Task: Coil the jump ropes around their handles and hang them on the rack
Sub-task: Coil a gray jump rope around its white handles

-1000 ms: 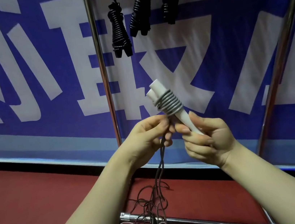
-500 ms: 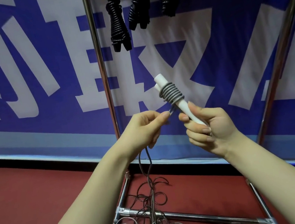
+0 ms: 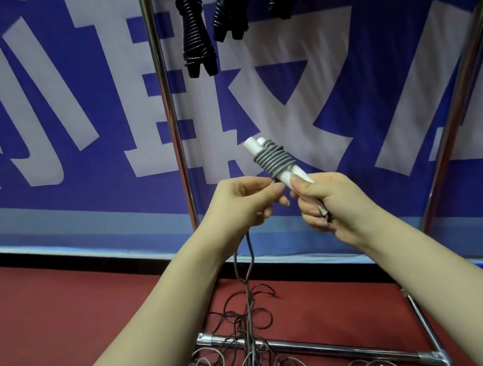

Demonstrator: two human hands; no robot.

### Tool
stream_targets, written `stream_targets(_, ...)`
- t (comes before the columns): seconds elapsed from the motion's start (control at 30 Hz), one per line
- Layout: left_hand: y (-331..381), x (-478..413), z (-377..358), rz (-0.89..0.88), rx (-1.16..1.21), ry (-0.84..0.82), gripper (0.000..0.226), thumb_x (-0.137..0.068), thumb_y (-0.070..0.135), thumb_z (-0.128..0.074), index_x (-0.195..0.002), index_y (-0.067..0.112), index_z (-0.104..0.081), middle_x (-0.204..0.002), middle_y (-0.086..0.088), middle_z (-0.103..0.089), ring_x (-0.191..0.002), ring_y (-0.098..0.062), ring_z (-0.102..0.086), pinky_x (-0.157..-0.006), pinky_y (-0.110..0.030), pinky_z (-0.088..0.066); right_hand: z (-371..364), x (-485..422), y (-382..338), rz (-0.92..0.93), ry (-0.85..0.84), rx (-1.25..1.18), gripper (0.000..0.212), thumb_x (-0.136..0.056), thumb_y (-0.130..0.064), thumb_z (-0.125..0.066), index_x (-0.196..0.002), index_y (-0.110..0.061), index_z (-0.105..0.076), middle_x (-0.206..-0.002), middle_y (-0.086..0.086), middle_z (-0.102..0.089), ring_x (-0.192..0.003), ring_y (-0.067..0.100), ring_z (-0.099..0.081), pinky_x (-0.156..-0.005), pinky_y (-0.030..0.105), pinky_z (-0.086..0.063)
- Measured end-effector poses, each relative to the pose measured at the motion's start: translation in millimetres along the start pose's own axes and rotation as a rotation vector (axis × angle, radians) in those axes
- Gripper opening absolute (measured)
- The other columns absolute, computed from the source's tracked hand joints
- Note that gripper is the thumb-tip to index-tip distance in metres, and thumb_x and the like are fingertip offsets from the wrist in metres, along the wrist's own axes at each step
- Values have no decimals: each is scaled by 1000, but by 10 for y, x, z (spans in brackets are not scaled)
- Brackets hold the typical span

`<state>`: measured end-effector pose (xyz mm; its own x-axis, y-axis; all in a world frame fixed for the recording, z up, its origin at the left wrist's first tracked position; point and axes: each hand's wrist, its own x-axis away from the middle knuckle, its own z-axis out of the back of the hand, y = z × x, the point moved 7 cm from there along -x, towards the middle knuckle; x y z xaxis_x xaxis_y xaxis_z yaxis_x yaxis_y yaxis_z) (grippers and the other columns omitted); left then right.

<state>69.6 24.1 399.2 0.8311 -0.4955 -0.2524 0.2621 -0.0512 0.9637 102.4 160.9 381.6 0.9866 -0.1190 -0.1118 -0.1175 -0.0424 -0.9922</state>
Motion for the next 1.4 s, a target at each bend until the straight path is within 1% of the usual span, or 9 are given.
stream_targets(0.27,-153,-44,42,163,141,236,24,-85,21,-75,-70,4,-67,-47,5,-43,-40,-8,-26,-42,-19,-24,12,69,-164,325,315,696,33,-95,-31,-59,-75,-7,-52,-59,-1,-47,-54,18,-39,-47,27,-32)
stream_targets(0.37,-240,-62,-23,269,154,185,30,-92,24,-67,-94,-6,-71,-49,4,-40,-41,-8,-26,-41,-18,-22,-5,97,-148,376,368,953,31,-97,-36,-55,-78,-13,-45,-61,0,-49,-61,30,-45,-54,34,-30)
stream_targets(0.63,-288,-90,-94,295,119,39,20,-97,19,-60,-91,3,-70,-53,5,-52,-44,-4,-45,-45,-14,-33,95,119,-221,396,427,950,29,-94,-36,-58,-83,-9,-55,-59,0,-49,-62,31,-47,-54,33,-30)
stream_targets(0.8,-288,-33,-63,345,108,-48,22,-96,28,-61,-83,9,-62,-86,-14,-75,-67,-12,-67,-58,-19,-50,31,166,-266,463,432,1102,25,-97,-36,-54,-96,-11,-59,-68,3,-55,-69,35,-52,-61,36,-37)
stream_targets(1.0,-131,-54,-60,146,30,62,35,-95,23,-64,-95,-13,-64,-65,-6,-59,-44,-8,-34,-46,-17,-29,-79,230,-320,670,519,1344,14,-90,-18,-64,-87,-6,-59,-56,8,-56,-44,32,-35,-47,24,-15)
stream_targets(1.13,-43,-24,-45,94,13,215,58,-85,45,-71,-91,-13,-67,-55,-3,-52,-43,-9,-33,-46,-18,-29,-202,267,-353,716,587,1471,19,-83,-17,-56,-87,-3,-67,-49,4,-50,-34,28,-48,-51,15,-1)
stream_targets(1.2,-54,-34,-18,75,-3,279,59,-83,46,-73,-85,-13,-66,-50,-1,-50,-41,-8,-35,-44,-16,-30,-259,281,-317,767,637,1504,28,-72,-10,-73,-98,1,-70,-52,6,-51,-38,27,-52,-51,15,0)
stream_targets(1.3,-31,-58,33,17,24,287,44,-88,37,-71,-74,-4,-64,-50,1,-50,-42,-6,-37,-45,-14,-33,-331,323,-307,841,580,1479,50,-73,-19,-77,-118,2,-65,-63,7,-57,-50,28,-58,-43,21,-24)
stream_targets(1.4,-30,-82,84,-31,55,213,33,-95,29,-64,-81,-1,-65,-54,3,-49,-46,-7,-38,-48,-16,-34,-233,217,-227,501,278,1006,43,-89,-41,-60,-130,-28,-58,-87,-1,-66,-77,23,-62,-68,35,-50)
